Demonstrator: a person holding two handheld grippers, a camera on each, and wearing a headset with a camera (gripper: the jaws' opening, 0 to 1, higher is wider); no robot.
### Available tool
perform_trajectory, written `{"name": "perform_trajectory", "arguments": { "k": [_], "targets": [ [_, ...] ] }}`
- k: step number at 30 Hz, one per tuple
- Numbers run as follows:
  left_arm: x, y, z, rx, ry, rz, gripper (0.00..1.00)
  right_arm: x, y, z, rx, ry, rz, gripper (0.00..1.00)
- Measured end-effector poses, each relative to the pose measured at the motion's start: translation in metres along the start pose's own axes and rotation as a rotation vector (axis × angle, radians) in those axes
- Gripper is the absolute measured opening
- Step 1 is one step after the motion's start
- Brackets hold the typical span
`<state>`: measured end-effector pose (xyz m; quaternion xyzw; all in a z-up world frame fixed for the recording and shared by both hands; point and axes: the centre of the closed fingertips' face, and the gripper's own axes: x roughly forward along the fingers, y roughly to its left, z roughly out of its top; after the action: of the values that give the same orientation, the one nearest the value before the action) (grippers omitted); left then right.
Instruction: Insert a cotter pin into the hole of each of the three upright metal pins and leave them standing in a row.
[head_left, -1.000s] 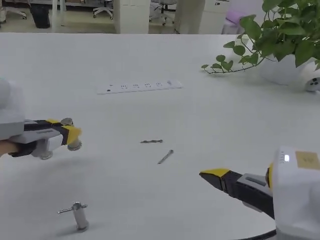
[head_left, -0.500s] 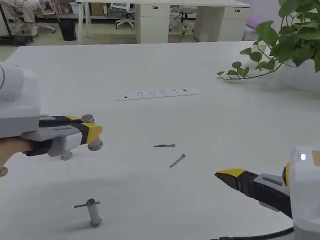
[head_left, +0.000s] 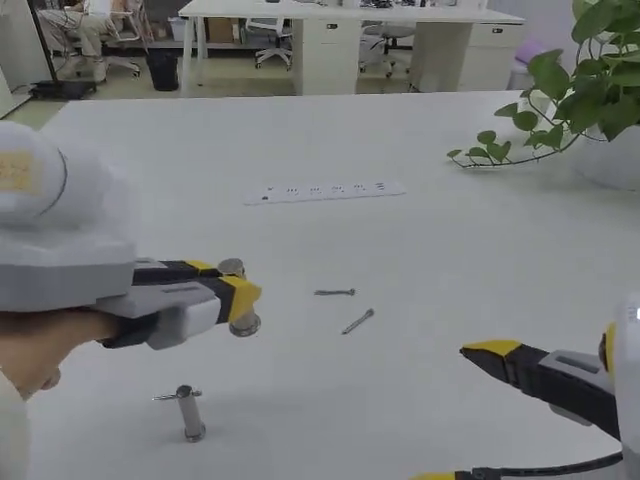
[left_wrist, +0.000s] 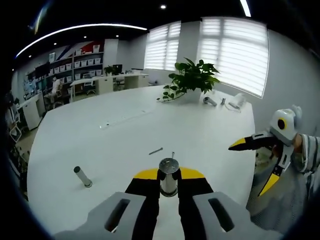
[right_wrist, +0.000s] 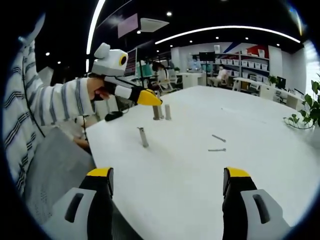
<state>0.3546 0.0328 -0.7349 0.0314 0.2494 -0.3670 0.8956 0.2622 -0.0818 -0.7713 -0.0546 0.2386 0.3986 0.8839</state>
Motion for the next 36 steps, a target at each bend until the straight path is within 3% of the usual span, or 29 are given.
{"name": "perform_trajectory", "arguments": {
  "k": [4,9,11,15,20,30,33,36],
  "targets": [
    [0.001,-0.014,-0.016,-0.01,0.0,0.013,0.11,-0.002,0.002,-0.003,0.0,0.002,0.008,0.92],
    [-0.002,-0.022,-0.034,-0.013,0.02,0.065,0.11,-0.001,0.0,-0.011,0.009,0.013,0.014,0.92],
    [-0.002,-0.024,-0.038,-0.04,0.019,0.067,0.11,-0.002,-0.002,-0.013,0.014,0.013,0.011,0.91],
    [0.003,-0.031,-0.048,-0.036,0.04,0.077,0.11,-0.005,-0.009,-0.016,0.023,0.009,0.004,0.91],
    [0.006,-0.036,-0.057,-0.057,0.044,0.111,0.11,-0.008,-0.014,-0.018,0.033,0.004,-0.002,0.91],
    [0.022,-0.041,-0.081,-0.05,0.094,0.132,0.11,-0.007,-0.018,-0.018,0.034,0.012,0.016,0.91],
    [0.024,-0.043,-0.088,-0.08,0.112,0.12,0.11,-0.007,-0.02,-0.02,0.036,0.017,0.02,0.91],
    [0.025,-0.043,-0.09,-0.075,0.114,0.123,0.11,-0.006,-0.02,-0.022,0.041,0.025,0.03,0.91]
  ]
}}
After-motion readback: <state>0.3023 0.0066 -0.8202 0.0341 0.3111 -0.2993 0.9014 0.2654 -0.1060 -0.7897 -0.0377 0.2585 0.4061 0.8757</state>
